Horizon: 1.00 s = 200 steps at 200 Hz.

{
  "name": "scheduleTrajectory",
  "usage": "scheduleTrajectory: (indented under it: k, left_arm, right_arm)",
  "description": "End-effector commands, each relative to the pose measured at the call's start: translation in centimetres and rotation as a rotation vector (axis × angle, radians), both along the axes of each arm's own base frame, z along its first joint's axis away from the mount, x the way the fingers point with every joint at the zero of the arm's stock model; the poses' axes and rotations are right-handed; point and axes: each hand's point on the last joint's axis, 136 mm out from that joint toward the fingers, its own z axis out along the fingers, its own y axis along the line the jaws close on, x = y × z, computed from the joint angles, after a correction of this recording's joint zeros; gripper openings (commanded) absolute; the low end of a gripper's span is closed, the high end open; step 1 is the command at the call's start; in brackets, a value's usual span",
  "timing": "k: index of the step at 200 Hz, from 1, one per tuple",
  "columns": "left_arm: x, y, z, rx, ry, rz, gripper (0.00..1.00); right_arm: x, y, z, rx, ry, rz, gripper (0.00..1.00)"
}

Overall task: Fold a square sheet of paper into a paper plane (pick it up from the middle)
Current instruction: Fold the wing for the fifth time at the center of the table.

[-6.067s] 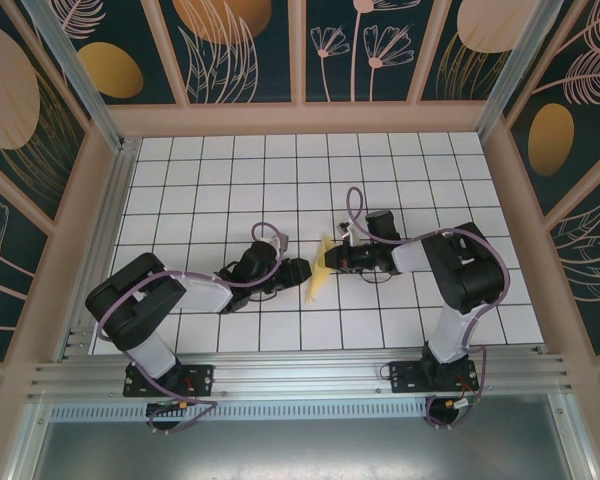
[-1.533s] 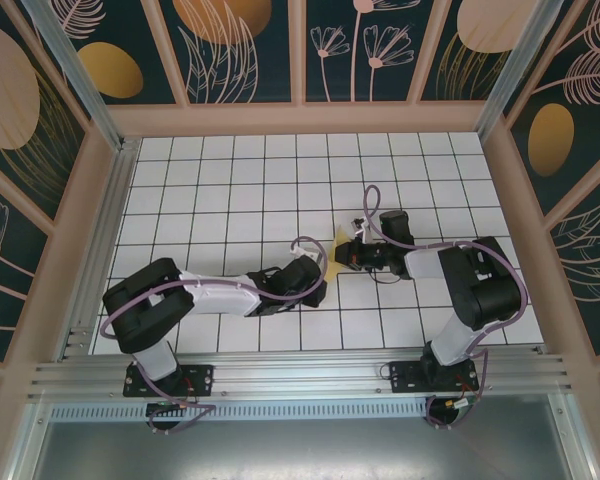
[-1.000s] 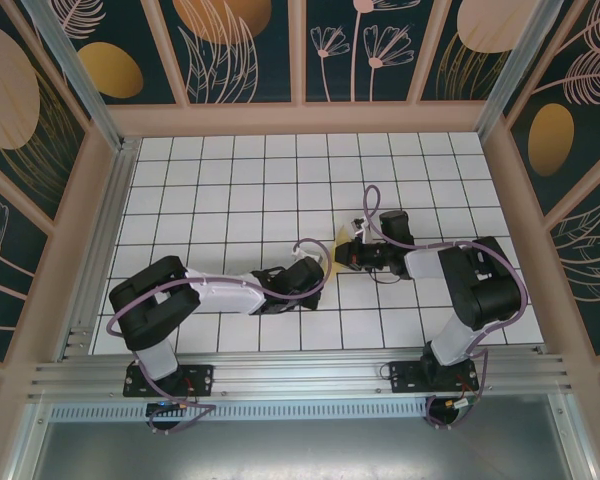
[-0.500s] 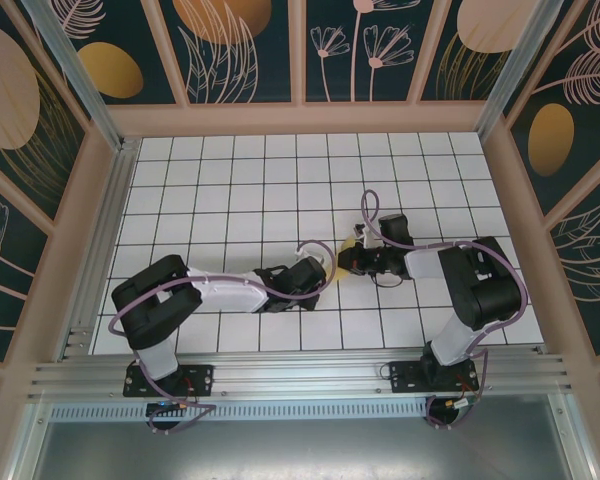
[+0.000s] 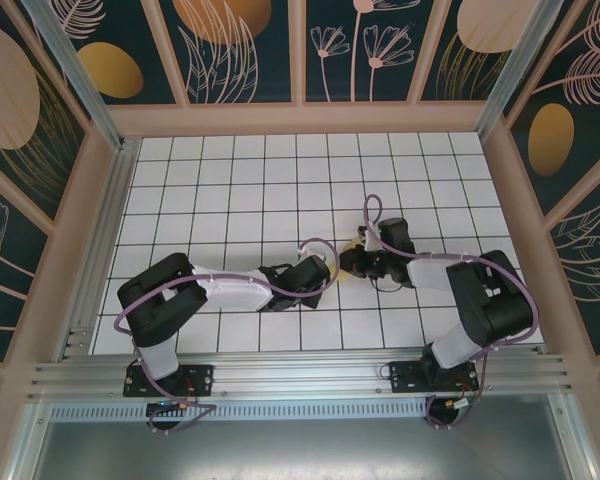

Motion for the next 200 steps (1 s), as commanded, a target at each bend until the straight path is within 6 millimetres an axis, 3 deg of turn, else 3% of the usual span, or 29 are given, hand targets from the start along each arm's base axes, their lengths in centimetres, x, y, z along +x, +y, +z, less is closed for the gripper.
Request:
scheduleTrajectory:
  k: [1, 63, 141, 178, 200]
  left_arm:
    - [-0.5, 2.5, -2.6, 0.119, 0.041, 0.036, 0.13]
    - [-0.5, 2.4, -2.7, 0.119, 0.041, 0.034, 0.13]
    - [-0.8, 2.0, -1.6, 0.082, 0.023, -0.016, 0.21]
    - [-1.1, 1.4, 0.7, 0.015, 0.001, -0.061, 0.30]
    - [-0.7, 0.7, 4.4, -0.099, -0.044, -0.059, 0.36]
  right_arm:
    - [-0.7, -0.2, -0.1, -0.017, 0.012, -0.039, 0.10]
    - [-1.5, -1.3, -1.7, -0.080, 0.049, -0.083, 0.11]
    - [0.0, -2.7, -2.2, -0.205, -0.003, -0.089, 0.07]
    - [0.1, -2.7, -2.6, -0.223, -0.002, -0.068, 0.07]
    - [-0.1, -2.9, -3.1, -0.246, 0.004, -0.058, 0.06]
